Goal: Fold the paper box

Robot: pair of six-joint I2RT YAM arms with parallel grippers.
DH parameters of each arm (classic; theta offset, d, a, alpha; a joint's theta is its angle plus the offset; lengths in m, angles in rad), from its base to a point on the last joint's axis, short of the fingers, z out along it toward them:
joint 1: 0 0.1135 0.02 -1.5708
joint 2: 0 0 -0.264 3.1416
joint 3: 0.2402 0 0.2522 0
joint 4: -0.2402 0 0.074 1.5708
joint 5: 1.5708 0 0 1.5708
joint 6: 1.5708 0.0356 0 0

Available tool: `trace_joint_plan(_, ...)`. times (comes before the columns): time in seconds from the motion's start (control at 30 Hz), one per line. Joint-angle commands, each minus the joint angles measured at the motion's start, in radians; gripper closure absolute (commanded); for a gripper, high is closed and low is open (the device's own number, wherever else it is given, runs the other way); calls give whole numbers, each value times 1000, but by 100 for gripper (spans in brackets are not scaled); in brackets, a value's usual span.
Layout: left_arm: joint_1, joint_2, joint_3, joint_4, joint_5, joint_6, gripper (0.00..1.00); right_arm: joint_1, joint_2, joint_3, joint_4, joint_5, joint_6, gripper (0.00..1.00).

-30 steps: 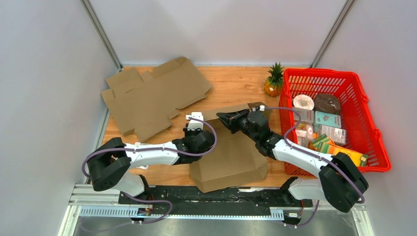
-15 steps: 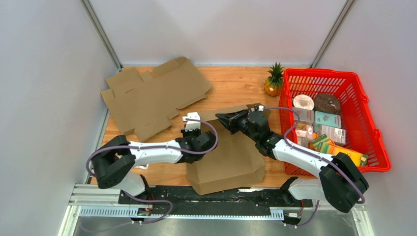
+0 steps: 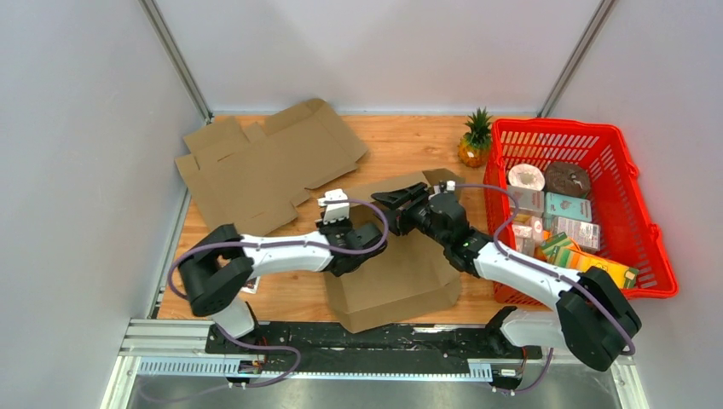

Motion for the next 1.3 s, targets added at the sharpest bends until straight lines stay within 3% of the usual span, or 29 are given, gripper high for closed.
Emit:
trace_joint_plan(0.0, 25, -169, -224, 454, 184, 425, 100, -28, -84, 23, -51, 10, -327, 35)
trace_joint_plan(0.03, 36, -210, -251, 539, 217, 471, 100, -30, -109, 37, -85, 21, -408, 20)
trace_joint_plan(0.07, 40, -227, -284, 556, 241, 480, 100, -28, -150, 58, -176, 30, -488, 14)
trace_joint_plan(0.1, 43, -240, -293, 569, 278, 489, 100, -25, -172, 111, -235, 24, -674, 9)
trace_joint_plan(0.2, 51, -289, -295, 556, 311, 522, 100, -14, -228, 185, -480, -24, -1013, 3)
trace_joint_plan(0.3, 62, -339, -264, 469, 308, 555, 100, -13, -252, 296, -755, 10, -1236, 2)
trace_joint_plan(0.43, 74, -439, -293, 476, 306, 643, 100, -16, -201, 464, -1046, 123, -1350, 5)
trace_joint_plan(0.57, 99, -482, -371, 549, 375, 649, 100, -16, -164, 658, -1260, 230, -1335, 9)
trace_joint_plan(0.67, 99, -488, -411, 604, 374, 635, 100, -40, -175, 687, -1285, 251, -1251, 9)
trace_joint_plan(0.97, 99, -481, -446, 656, 323, 585, 100, -142, -115, 667, -1207, 114, -1082, 34)
trace_joint_plan(1.27, 99, -474, -450, 662, 335, 580, 100, -143, -88, 545, -1035, -25, -906, 38)
